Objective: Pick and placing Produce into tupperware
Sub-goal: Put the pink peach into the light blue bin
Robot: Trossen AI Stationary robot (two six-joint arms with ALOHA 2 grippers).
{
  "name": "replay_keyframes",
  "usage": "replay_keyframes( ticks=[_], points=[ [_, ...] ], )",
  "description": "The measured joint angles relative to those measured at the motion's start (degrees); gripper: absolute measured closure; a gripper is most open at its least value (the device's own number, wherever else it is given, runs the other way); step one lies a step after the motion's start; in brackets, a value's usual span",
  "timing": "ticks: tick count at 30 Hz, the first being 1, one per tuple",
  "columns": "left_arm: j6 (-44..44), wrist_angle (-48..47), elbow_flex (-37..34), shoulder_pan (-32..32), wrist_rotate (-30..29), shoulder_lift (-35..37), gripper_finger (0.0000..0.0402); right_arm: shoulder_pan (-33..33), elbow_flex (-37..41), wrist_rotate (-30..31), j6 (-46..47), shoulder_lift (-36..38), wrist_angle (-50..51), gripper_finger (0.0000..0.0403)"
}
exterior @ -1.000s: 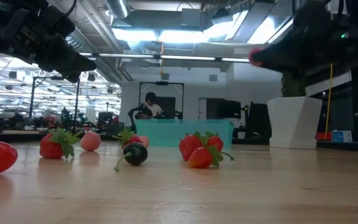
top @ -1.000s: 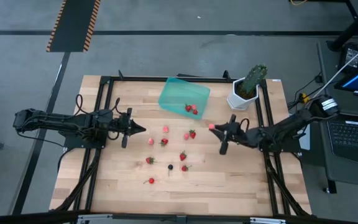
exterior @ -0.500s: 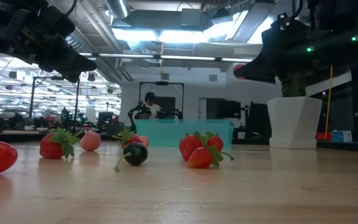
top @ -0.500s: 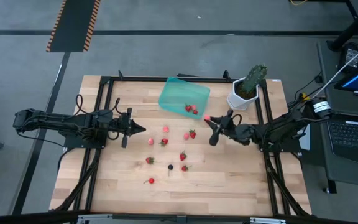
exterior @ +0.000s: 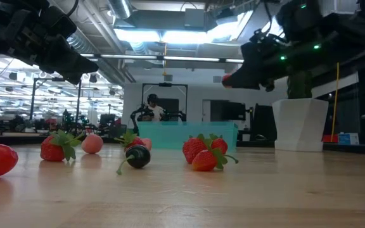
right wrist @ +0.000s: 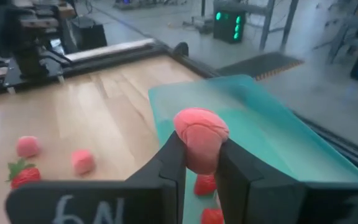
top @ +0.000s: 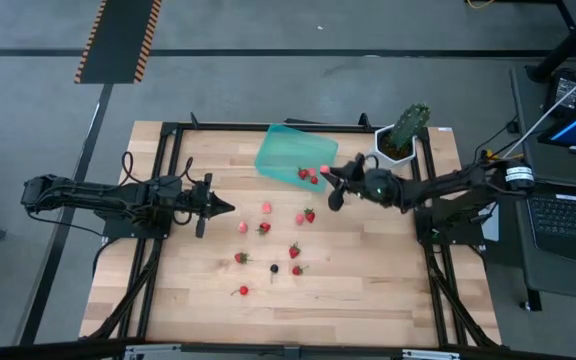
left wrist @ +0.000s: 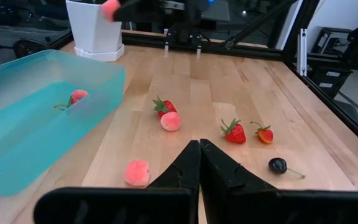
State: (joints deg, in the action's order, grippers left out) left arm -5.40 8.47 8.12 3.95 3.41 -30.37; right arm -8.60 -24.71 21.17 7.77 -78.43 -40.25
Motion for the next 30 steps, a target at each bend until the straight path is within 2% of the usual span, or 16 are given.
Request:
replay_keyframes(
  ticks=[3,9,12,20,26,30],
  points=[
    [0.00,0.00,0.00,0.00,0.00,0.00,0.0401,-4.30,-1.96,-4.59,1.02,-0.29,4.67,0.0340],
    [0.00,0.00,0.00,0.00,0.01,0.00,0.0401,-8.75,-5.78,-6.75,-1.65,-2.93,6.45,0.0340],
    [0.01,-0.04,0.00,0.02,0.01,0.00,0.0401,-11.24,-8.96,-11.09,-0.83,-5.57,9.97,0.0340],
    [0.01,-0.22,0.00,0.02,0.02,0.00,0.0401,-17.01,-22.65,-22.68,-2.22,-11.57,32.02,0.0342],
    [-0.01,-0.31,0.00,0.04,0.04,0.00,0.0401,-19.45,-34.76,-25.25,-5.07,-15.25,52.79,0.0343],
    [-0.01,-0.33,0.00,0.04,0.04,0.00,0.0401,-20.04,-40.59,-27.66,-6.91,-19.83,61.00,0.0343]
  ],
)
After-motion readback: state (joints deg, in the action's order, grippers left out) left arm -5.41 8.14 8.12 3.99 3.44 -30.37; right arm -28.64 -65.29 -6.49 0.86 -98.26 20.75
